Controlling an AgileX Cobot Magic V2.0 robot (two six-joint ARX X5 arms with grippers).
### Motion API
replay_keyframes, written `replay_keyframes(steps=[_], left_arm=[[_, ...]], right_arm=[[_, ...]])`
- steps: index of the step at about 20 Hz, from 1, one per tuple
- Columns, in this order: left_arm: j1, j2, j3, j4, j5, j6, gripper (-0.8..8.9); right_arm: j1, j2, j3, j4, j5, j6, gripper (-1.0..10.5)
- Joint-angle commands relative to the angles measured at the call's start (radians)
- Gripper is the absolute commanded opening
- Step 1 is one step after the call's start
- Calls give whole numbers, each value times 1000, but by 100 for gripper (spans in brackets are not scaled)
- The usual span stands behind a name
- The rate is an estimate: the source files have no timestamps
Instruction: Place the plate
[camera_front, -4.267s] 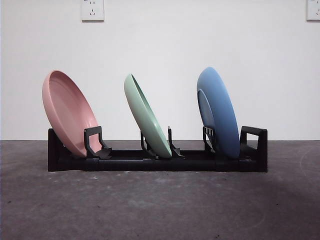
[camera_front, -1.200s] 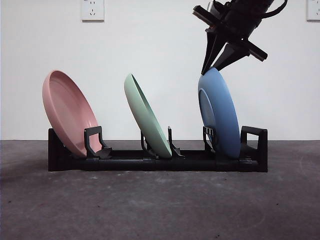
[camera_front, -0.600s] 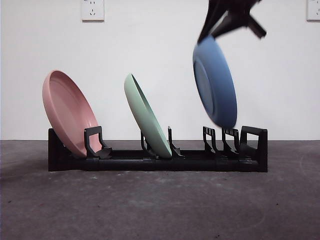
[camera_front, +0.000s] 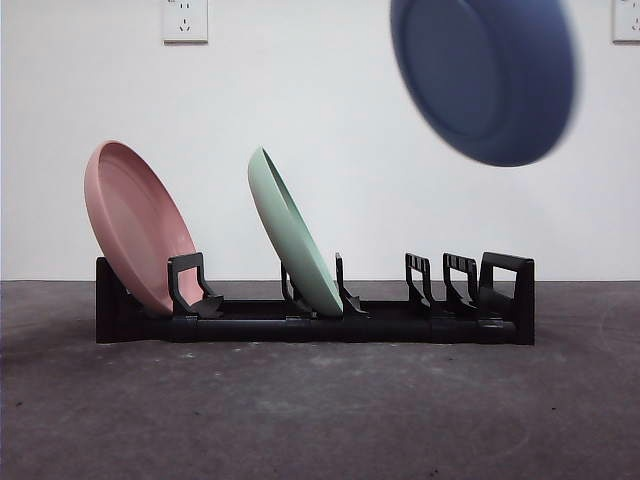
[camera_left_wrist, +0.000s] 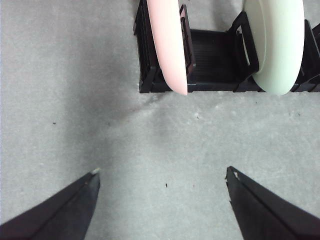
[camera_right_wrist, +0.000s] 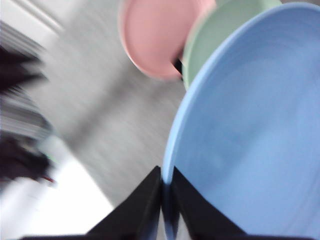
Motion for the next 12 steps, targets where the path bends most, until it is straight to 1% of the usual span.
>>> replay_keyframes(steps=[1,5,6,8,10,12], left_arm=[[-2,6,22,11,3,3,405],[-2,6,22,11,3,3,406],[-2,6,22,11,3,3,405],[-2,6,22,11,3,3,405],[-2,6,22,11,3,3,405],[-2,6,22,12,3,3,405]], right_arm=[[74,-61,-64,49,133,-59,18],[188,-267,-349,214,300,-58,18],[229,-334,-443,263,359,-56,17],[294,-426,-576,317,451,-37,17],[367,-490,-685,330,549,-18,17],[444,-516,-760,323,640,1,17]])
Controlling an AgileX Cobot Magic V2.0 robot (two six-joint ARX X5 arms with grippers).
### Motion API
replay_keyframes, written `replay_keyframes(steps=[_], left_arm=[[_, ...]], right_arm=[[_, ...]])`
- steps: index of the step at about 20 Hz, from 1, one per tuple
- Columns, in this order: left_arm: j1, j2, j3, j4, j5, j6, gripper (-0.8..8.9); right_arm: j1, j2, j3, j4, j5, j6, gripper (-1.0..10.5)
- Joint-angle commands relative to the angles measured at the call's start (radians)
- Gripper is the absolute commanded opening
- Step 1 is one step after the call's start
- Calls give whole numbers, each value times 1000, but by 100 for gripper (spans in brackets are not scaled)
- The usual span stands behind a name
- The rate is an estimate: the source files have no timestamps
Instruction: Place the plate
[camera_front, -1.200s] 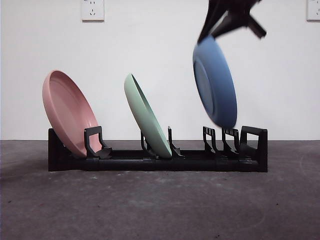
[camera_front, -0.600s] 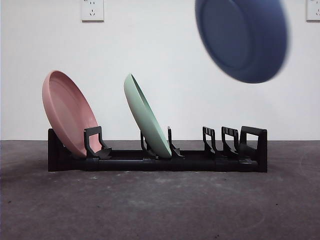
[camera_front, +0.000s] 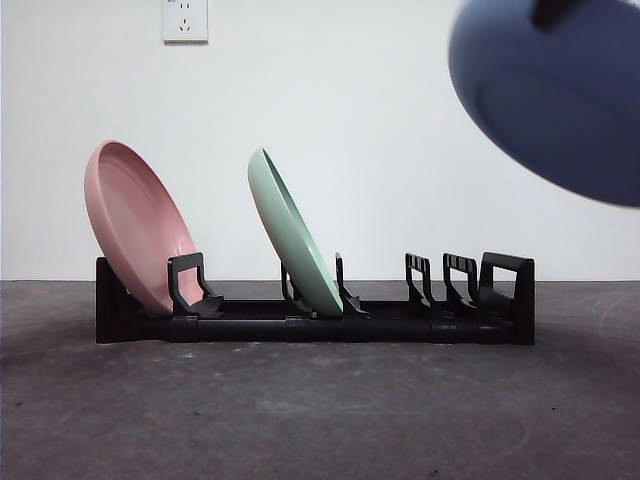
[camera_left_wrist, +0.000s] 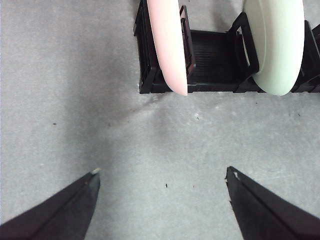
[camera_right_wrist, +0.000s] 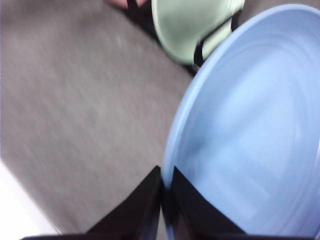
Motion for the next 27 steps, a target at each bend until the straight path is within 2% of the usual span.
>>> replay_keyframes(steps=[1,5,10,20,27], left_arm=[[-3,6,22,14,3,3,405],[-3,6,22,16,3,3,405],[-3,6,22,16,3,3,405],[-3,6,22,18,3,6,406],[-3,6,22,18,2,6,405]], right_arm=[[84,-3,-45,15,89,39,17],[240,36,-135,46,166,109,17],[355,195,-174,144,165,160,17],[435,536,-173,390,160,154,17],[436,663,-106,435,155,51,17]])
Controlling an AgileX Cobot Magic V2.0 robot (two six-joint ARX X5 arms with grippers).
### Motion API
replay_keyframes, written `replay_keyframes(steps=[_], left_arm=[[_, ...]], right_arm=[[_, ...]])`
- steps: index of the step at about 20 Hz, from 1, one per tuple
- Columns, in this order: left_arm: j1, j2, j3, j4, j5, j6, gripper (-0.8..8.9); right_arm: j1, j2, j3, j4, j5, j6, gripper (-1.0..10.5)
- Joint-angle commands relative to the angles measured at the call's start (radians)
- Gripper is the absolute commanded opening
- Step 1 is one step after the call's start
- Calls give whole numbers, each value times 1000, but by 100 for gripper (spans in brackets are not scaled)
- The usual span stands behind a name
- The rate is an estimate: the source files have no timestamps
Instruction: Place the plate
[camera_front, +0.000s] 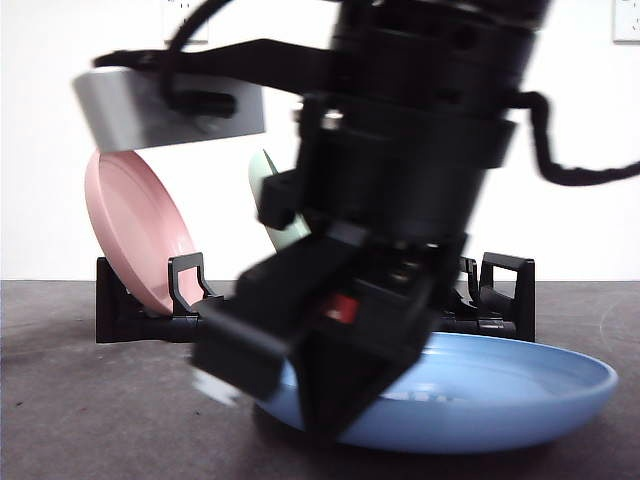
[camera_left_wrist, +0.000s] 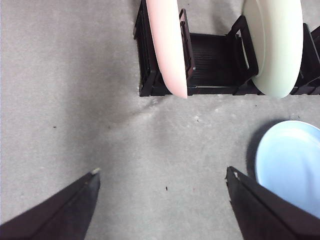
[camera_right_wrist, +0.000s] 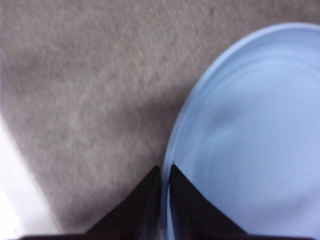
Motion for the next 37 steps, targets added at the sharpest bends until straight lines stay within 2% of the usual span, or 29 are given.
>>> replay_keyframes(steps=[1,9,15,16,19,21,24,27,29,30,33,37], left_arm=[[-3,6,22,9,2,6,405],[-3,6,22,8,2,6,406],[-3,6,22,8,2,6,406],[-3,6,22,8,2,6,406],[-3,6,22,8,2,6,406],[-3,6,22,8,2,6,406],[-3,6,22,8,2,6,406],[-3,6,22,7,2,6,405],[-3,6,22,7,2,6,405],[-3,6,22,7,2,5,405],[-3,6,22,8,2,5,405],[-3,6,22,44,2,3,405]], right_arm=[[13,27,47,40,-12,-45,17],[11,56,119,74,-27,-89,17],[12,112,119,57,-28,-90,19],[12,112,119,52,-29,-90,33],[11,112,119,17,-30,-90,181],[12,112,119,9,-35,-87,183],[12,110,132,8,-118,-59,198],[11,103,195,-47,-232,-32,317],[6,84,262,-103,-259,-5,324],[1,64,291,-124,-251,-6,324],[-54,-48,317,-103,-138,-19,318],[-245,-226,299,-109,-115,-76,263]])
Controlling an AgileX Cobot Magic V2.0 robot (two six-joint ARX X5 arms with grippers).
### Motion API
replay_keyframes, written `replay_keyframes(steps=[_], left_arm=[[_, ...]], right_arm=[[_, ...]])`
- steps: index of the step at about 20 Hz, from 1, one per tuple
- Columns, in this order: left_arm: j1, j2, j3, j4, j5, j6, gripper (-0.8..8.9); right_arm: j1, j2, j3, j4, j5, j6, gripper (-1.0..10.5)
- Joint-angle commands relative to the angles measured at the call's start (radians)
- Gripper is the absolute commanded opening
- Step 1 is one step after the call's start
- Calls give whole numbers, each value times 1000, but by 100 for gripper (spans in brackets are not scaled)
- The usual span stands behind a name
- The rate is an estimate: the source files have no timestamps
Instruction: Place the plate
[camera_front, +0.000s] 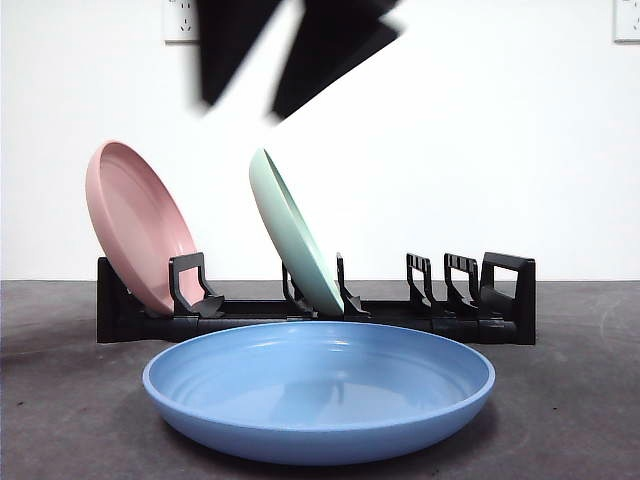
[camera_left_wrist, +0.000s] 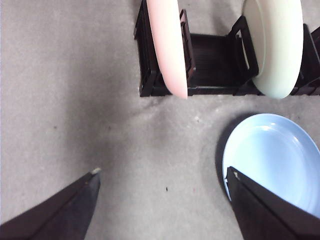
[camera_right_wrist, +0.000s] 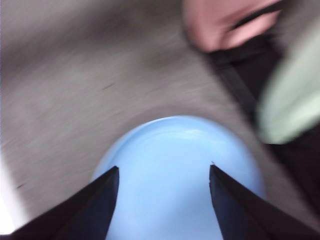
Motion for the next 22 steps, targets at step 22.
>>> replay_keyframes(steps=[22], left_arm=[[-143,467,388,63,-169,-27,469]], right_arm=[[-818,-227,-204,-140,-233,-126,263]])
